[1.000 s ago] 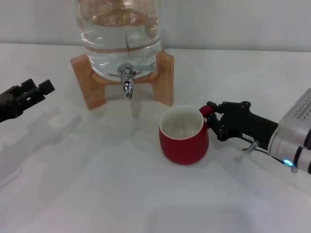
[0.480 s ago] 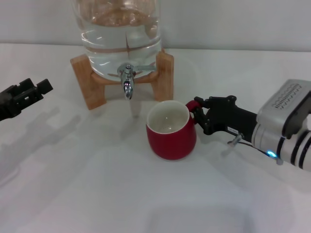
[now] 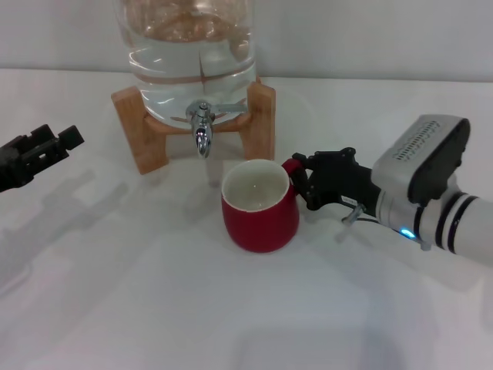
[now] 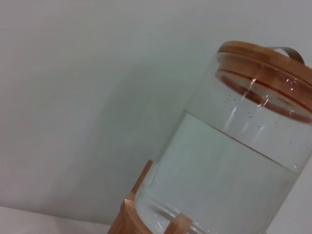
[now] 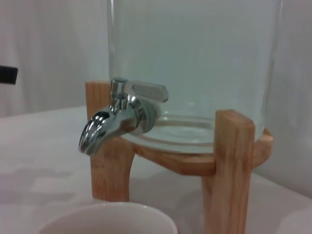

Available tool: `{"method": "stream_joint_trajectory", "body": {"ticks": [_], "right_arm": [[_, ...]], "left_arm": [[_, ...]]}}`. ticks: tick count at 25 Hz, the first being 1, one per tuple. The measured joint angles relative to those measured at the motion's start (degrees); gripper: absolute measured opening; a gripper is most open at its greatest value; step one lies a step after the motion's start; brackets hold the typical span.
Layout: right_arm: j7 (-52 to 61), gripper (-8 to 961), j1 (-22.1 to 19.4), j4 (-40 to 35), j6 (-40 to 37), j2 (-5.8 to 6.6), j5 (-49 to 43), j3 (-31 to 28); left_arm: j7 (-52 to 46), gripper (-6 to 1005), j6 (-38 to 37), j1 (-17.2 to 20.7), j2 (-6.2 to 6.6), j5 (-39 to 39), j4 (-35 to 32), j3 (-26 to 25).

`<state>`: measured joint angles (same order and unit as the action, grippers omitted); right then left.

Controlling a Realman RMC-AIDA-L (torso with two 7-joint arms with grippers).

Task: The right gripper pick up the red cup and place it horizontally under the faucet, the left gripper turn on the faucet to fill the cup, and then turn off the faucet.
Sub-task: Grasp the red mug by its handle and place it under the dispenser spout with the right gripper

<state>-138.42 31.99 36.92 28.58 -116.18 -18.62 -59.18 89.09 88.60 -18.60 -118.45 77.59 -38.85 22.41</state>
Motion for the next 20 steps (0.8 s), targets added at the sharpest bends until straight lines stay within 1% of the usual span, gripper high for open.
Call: {"method": "stream_joint_trajectory", "body": {"ticks": [5, 9, 14, 20], "right_arm": [[0.0, 148, 1.8, 0.1, -1.2, -0.01, 2.5, 2.3], [0.1, 133, 2.7, 0.1, -1.3, -0.01, 3.1, 3.0], [0.0, 133, 4.0, 0.1, -2.8, 0.00, 6.6, 4.4], [-0.1, 132, 5.3, 0.2, -4.5, -0.01, 8.7, 5.6]], "left_arm": [[0.0, 894, 0.0, 0.0, -0.08, 0.0, 0.0, 0.0], [0.0, 894, 0.0, -0.1, -0.10, 0.0, 0.0, 0.0], [0.0, 894, 0.0, -0.1, -0.11, 0.1, 0.0, 0.0], [-0.1, 894, 0.0, -0.1, -0.11, 0.3, 0.0, 0.0]]}}
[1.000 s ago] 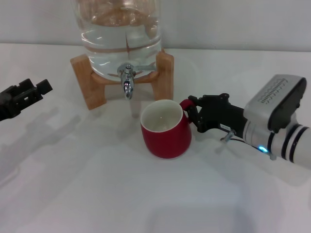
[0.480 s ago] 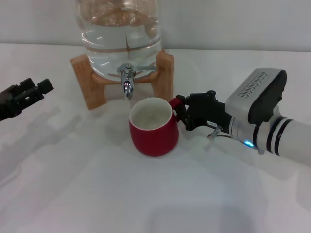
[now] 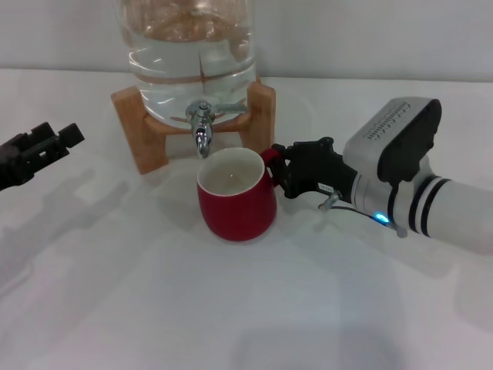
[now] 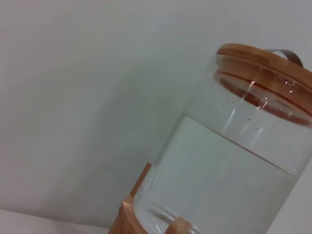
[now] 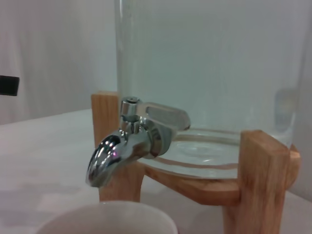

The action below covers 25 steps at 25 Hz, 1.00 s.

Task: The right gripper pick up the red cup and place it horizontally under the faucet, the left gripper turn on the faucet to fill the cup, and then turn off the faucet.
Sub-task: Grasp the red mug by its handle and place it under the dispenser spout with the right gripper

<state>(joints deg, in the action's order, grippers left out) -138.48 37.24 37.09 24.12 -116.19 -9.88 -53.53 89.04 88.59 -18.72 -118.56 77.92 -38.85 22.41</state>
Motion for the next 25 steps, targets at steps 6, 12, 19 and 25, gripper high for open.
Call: {"method": "stream_joint_trajectory", "body": {"ticks": [6, 12, 19, 25], "right_arm": [[0.0, 131, 1.5, 0.0, -1.3, 0.00, 3.0, 2.5], [0.0, 131, 1.6, 1.0, -1.1, 0.00, 3.0, 4.1], [0.0, 130, 1.9, 0.4, -1.4, 0.00, 4.7, 5.1], [-4.3, 129, 2.3, -0.1, -1.6, 0.00, 10.3, 5.7]], "left_arm": [[0.0, 894, 0.0, 0.0, 0.00, 0.3, 0.0, 0.0], [0.0, 894, 0.1, 0.2, 0.00, 0.4, 0.0, 0.0], [0.1, 894, 0.4, 0.4, -0.21, 0.4, 0.0, 0.0], [0.1, 894, 0.5, 0.4, -0.26, 0.4, 0.0, 0.1]]}}
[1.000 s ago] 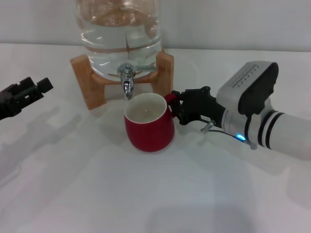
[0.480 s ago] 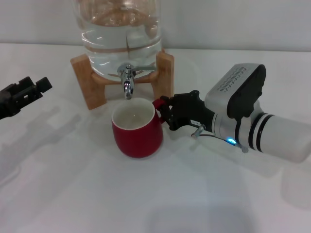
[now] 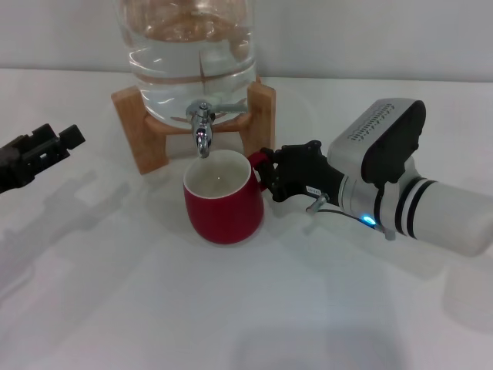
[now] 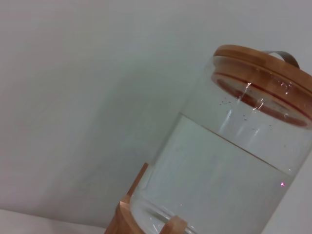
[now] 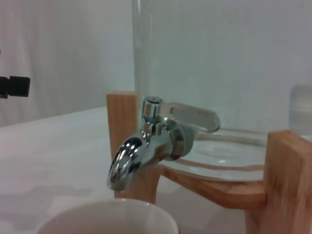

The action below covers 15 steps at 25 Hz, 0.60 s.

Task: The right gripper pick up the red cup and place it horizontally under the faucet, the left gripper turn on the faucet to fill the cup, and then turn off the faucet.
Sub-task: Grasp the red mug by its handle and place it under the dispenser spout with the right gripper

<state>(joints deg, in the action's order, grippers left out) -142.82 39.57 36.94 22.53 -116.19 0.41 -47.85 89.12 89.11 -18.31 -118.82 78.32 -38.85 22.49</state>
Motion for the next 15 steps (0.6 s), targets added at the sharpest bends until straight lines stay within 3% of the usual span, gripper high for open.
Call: {"method": "stream_joint_trajectory", "body": {"ticks": [15], "right_arm": [[-0.8, 128, 5.0, -1.4, -3.0, 0.00, 6.7, 4.0]], "left_arm": [[0.0, 895, 0.0, -0.1, -0.01, 0.0, 0.0, -0.1]]}}
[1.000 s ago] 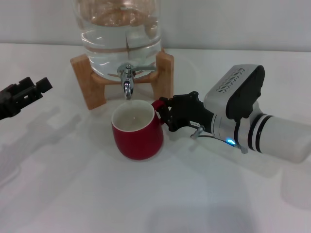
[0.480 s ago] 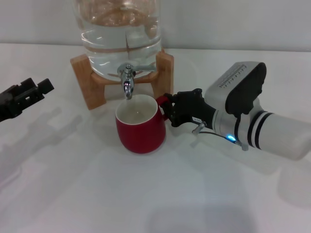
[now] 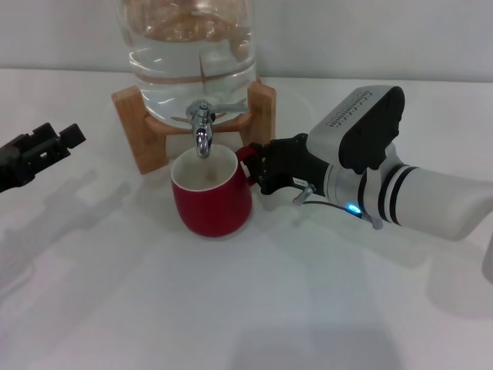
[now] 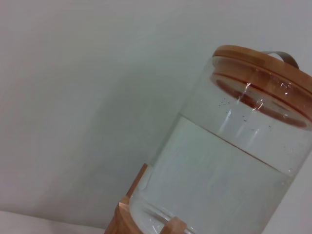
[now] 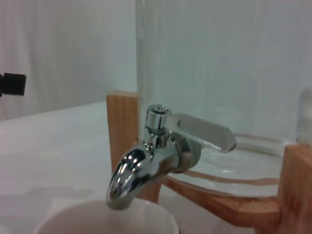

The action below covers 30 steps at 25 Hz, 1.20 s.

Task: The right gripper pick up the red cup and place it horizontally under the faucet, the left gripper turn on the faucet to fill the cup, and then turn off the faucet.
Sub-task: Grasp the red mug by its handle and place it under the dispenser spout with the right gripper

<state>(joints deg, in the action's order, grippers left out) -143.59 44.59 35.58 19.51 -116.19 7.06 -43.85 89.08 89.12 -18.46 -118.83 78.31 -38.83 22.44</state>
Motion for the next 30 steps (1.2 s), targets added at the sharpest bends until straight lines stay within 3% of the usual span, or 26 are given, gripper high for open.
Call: {"method": "stream_joint_trajectory", "body": {"ticks": [30], "right_arm": [[-2.7, 125, 1.5, -2.2, 0.3, 0.00, 0.1, 2.0]], "left_arm": [[-0.1, 895, -0.3, -0.3, 0.00, 0.0, 0.3, 0.0]]}}
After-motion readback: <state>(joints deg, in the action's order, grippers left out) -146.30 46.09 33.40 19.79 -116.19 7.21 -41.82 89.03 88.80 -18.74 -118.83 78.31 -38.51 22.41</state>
